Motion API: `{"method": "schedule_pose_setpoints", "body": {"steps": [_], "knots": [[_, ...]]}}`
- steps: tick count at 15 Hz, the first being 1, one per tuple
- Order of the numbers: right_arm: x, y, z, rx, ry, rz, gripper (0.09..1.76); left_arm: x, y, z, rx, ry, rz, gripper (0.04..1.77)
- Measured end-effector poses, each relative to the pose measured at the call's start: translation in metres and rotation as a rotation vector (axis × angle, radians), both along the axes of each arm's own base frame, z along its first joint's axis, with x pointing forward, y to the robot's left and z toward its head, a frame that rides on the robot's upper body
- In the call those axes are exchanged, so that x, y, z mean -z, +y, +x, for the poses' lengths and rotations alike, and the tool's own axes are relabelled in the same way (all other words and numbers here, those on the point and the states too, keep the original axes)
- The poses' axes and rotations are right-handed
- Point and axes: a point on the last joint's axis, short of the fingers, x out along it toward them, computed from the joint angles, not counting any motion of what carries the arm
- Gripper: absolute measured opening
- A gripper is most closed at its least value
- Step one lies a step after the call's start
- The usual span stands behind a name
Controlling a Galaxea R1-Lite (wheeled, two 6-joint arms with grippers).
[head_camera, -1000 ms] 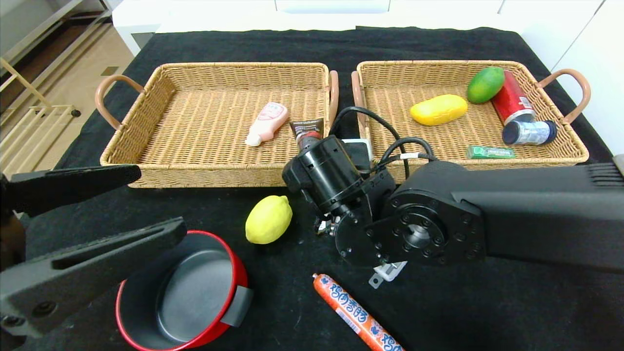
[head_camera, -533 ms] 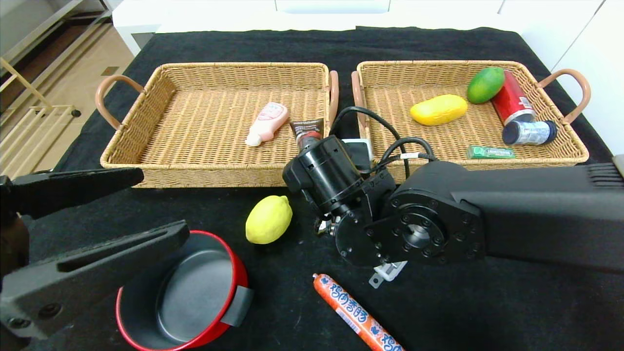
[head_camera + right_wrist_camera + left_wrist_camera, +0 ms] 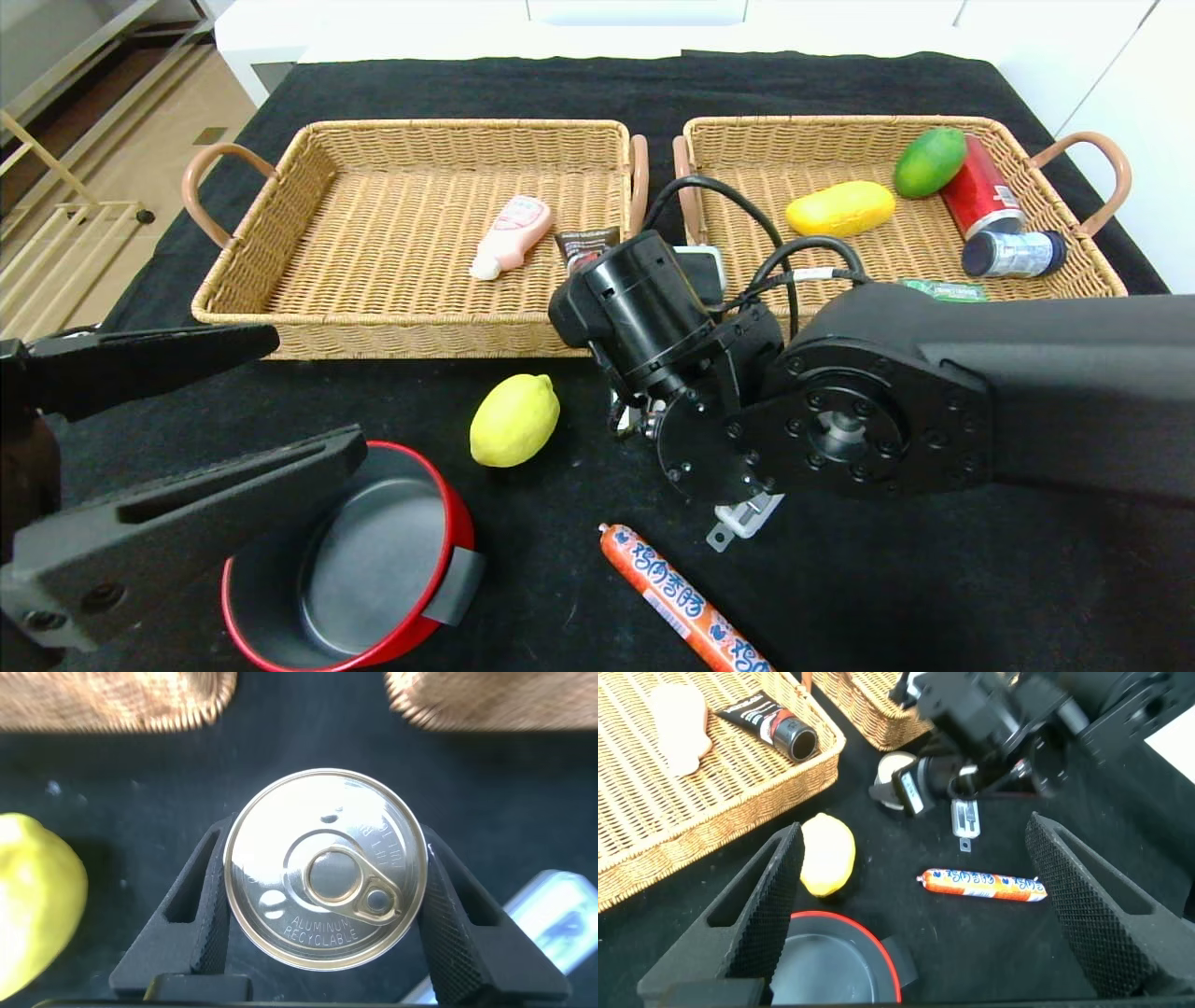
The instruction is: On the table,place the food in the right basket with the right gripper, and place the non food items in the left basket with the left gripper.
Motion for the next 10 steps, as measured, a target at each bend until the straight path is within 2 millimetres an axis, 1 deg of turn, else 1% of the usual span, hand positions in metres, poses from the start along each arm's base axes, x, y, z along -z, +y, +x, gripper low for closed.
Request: {"method": "schedule_pose_setpoints", "body": {"steps": [6,10], "knots": [[-0.027,-0.015,-0.019,-0.016,-0.002,-0.001,1.17,0.000,0.000,0.000,0.000,0.000,-0.001,1.72],[-0.054,-0.035,-0.020,-0.010,-0.053,0.006,1.17,0.000,0.000,0.000,-0.001,-0.002,-0.002,1.72]]}}
